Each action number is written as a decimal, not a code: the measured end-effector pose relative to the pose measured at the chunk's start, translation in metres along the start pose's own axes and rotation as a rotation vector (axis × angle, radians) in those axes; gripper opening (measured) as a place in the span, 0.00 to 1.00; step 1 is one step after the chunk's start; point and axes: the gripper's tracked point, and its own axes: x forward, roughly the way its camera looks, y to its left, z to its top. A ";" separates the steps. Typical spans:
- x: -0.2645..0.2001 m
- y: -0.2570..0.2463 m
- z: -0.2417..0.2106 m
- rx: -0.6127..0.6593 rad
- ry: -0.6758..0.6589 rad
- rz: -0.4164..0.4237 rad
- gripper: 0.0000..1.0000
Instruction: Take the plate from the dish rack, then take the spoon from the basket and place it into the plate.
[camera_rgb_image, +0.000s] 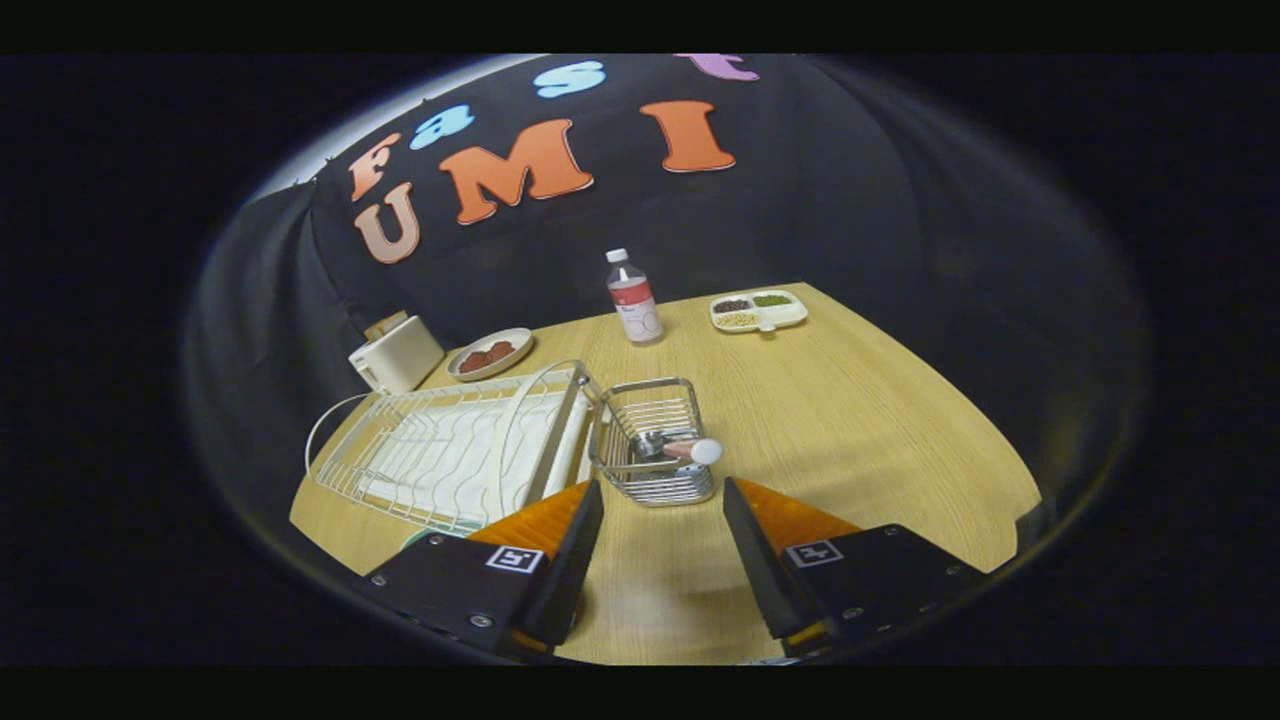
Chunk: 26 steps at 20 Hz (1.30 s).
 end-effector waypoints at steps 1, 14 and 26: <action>0.003 -0.003 0.002 -0.009 -0.008 -0.004 0.73; 0.021 0.015 0.021 -0.201 -0.087 -0.001 0.22; -0.038 0.031 0.090 -0.176 -0.153 0.049 0.11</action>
